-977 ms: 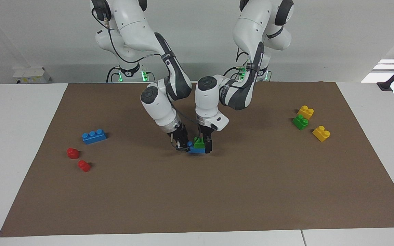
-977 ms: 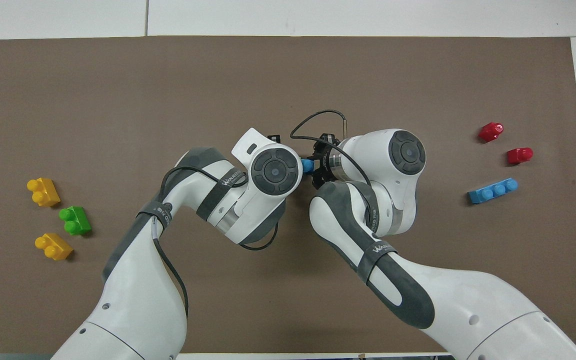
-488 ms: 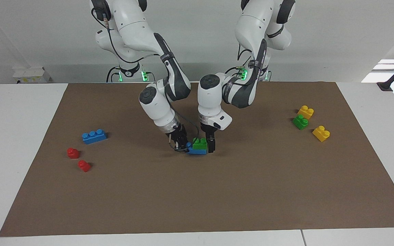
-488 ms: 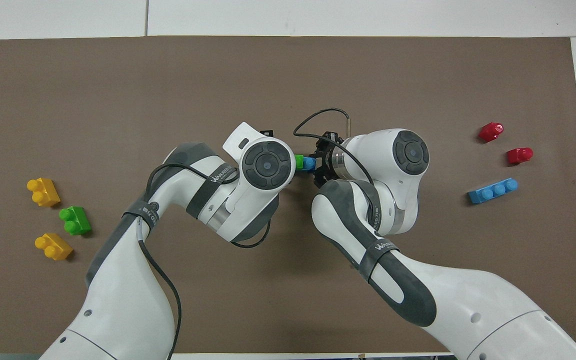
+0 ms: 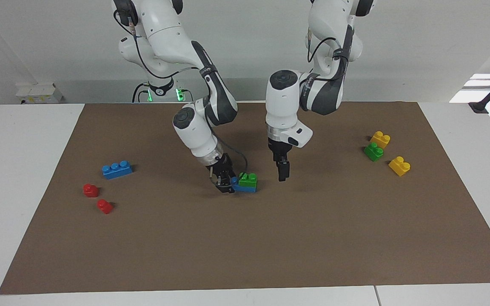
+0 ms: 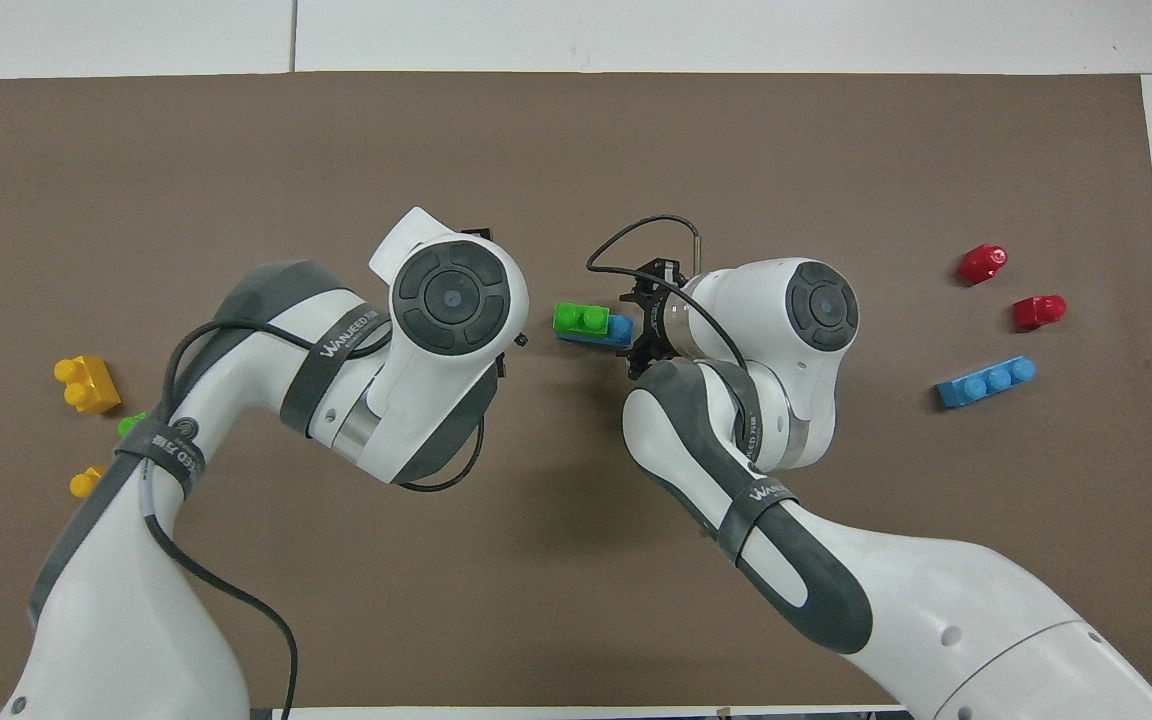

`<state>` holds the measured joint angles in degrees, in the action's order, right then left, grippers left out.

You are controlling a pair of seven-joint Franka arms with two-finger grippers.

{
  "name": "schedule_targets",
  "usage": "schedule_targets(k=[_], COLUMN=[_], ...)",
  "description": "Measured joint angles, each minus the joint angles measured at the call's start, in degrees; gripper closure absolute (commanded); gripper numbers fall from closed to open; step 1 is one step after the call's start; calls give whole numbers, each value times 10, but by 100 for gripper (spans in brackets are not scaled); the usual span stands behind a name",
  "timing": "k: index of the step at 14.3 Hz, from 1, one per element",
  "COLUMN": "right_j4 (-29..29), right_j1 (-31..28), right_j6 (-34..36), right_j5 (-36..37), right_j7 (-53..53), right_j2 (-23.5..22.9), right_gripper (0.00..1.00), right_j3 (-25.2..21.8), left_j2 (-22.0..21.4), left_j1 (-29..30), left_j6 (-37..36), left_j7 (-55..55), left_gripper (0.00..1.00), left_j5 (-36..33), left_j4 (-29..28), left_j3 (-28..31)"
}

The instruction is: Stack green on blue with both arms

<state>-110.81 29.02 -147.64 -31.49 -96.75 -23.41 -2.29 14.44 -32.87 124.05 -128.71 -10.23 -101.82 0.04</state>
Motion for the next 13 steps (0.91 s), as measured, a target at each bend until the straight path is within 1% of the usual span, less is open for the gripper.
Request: schedule_targets(k=[5, 10, 11, 12, 13], right_j4=[0, 0, 0, 0, 1], right_j1=[-1, -10, -15, -21, -29], right_j6=[0, 0, 1, 5, 13], right_j5=[0, 0, 0, 0, 0], right_j7=[0, 0, 0, 0, 1], right_j2=[0, 0, 0, 1, 3], right_gripper=[21, 19, 17, 10, 8], right_j3=[0, -4, -4, -4, -5], left_j2=[-38, -66, -71, -78, -87], left_j1=[35, 79, 91, 103, 116], left_j6=[-43, -90, -97, -103, -112], left_j7=[52, 166, 194, 227, 261], left_gripper=[0, 0, 0, 0, 0], left_j5=[0, 2, 6, 13, 20], left_j4=[-1, -1, -1, -1, -1], left_j3=[0, 0, 0, 1, 0])
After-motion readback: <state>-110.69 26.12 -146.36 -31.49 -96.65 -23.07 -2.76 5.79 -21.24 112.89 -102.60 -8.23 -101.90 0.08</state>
